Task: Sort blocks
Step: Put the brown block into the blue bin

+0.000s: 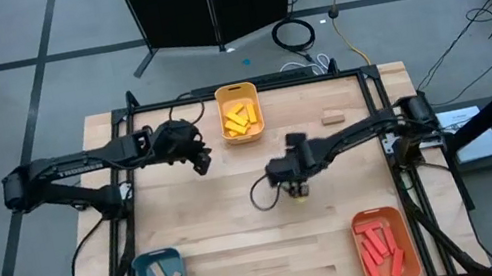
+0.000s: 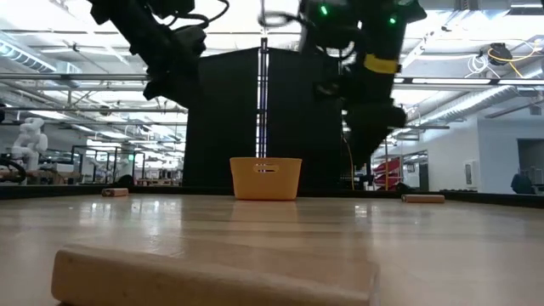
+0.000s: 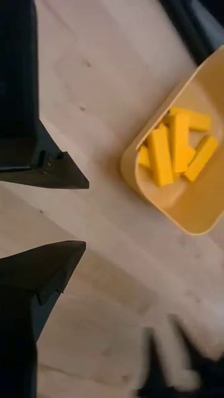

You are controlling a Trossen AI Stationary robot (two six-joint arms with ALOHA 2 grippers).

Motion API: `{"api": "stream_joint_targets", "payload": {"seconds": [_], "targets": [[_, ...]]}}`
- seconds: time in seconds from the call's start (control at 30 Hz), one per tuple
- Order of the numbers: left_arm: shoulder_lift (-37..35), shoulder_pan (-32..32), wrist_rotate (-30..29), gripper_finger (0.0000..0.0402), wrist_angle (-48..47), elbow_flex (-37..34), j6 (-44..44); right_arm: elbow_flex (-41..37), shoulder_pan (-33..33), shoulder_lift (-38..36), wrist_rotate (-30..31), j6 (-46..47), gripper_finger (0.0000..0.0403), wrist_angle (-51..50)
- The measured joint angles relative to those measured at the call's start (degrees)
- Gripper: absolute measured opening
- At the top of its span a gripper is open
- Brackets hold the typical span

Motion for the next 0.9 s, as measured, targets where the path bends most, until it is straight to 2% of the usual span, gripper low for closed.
{"api": "stream_joint_targets", "payload": {"seconds": [0.17,0.27,0.43,0.6,0.83,0.9], "targets": [[1.1,0.0,0.8,0.0141,-0.7,0.0,0.1,-7.5,-8.3,-6.7,-0.8,-3.0,0.0157,-5.3],[1.2,0.0,0.9,0.0141,-0.8,0.0,1.6,-14.3,-14.9,-11.5,-1.2,-10.2,0.0157,-2.8],[1.2,0.0,2.5,0.0141,-0.7,0.0,4.6,-22.0,-25.7,-14.5,-8.3,-24.1,0.0157,2.9],[1.2,0.0,2.5,0.0141,-0.8,0.0,4.6,-23.0,-31.9,-14.5,-5.0,-33.0,0.0157,4.7],[1.2,0.0,2.5,0.0141,-0.7,0.0,5.8,-22.9,-38.2,-14.5,-5.8,-41.3,0.0157,5.6],[1.2,0.0,2.5,0.0141,-0.8,0.0,5.8,-22.9,-39.8,-14.5,-8.1,-42.5,0.0157,5.6]]}}
